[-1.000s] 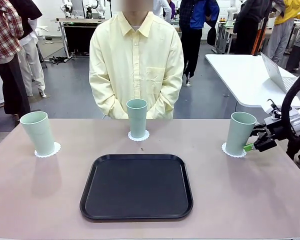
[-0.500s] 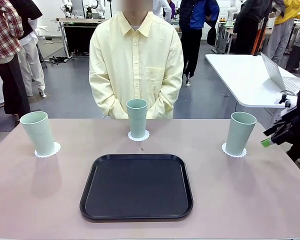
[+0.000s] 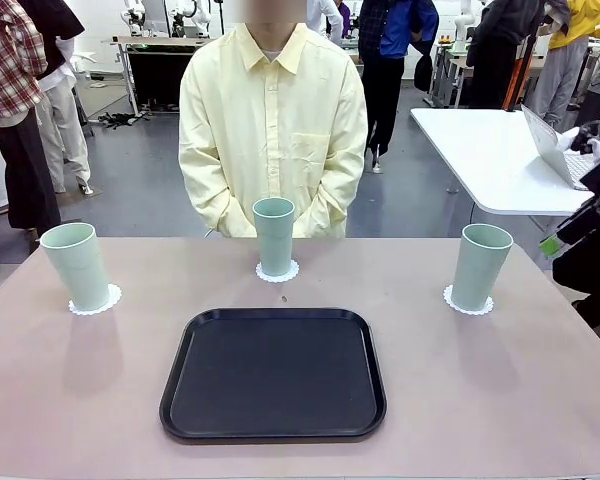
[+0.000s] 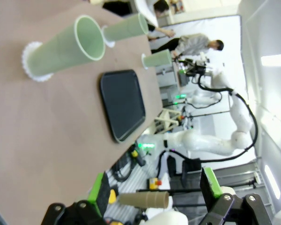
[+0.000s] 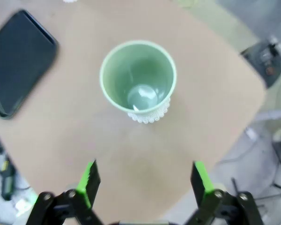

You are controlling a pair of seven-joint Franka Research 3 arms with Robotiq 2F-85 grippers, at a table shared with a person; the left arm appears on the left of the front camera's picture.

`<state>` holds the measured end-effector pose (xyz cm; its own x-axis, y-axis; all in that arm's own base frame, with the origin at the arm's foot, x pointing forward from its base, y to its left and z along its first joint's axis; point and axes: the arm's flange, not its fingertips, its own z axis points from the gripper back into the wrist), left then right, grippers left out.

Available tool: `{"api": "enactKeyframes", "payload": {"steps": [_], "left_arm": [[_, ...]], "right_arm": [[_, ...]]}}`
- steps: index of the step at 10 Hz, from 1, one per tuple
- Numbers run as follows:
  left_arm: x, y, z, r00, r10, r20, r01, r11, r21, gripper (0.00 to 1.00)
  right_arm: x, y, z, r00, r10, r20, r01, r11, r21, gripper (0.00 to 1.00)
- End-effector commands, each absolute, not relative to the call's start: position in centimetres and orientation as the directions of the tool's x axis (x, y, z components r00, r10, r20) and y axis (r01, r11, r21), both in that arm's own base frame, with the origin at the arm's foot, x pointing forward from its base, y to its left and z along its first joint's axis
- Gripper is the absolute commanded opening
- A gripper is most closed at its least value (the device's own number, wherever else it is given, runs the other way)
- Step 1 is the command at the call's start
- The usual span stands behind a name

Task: Place coasters on the table and set cups on them.
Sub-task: Take one Reusable plastic cup from the Flat Tray and place it on a coaster set by the human.

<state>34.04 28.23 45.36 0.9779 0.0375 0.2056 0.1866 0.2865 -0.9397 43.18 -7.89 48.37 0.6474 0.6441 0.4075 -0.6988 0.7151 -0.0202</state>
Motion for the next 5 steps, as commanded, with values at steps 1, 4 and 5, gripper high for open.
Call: {"api": "enactKeyframes", "payload": {"steps": [1,4,5], "left_arm": [[33.9,28.2,45.5,0.977,0.047,0.210,0.188,0.288,-0.939,1.00],[33.9,28.2,45.5,0.977,0.047,0.210,0.188,0.288,-0.939,1.00],[33.9,28.2,45.5,0.977,0.047,0.210,0.188,0.288,-0.939,1.00]], "right_arm": [[41.2,-4.9,49.6,0.669,0.705,0.233,-0.696,0.705,-0.134,1.00],[39.7,-0.8,51.3,0.720,0.674,0.167,-0.649,0.739,-0.181,1.00],[40.1,-0.2,51.4,0.719,0.681,0.141,-0.673,0.732,-0.106,1.00]]}}
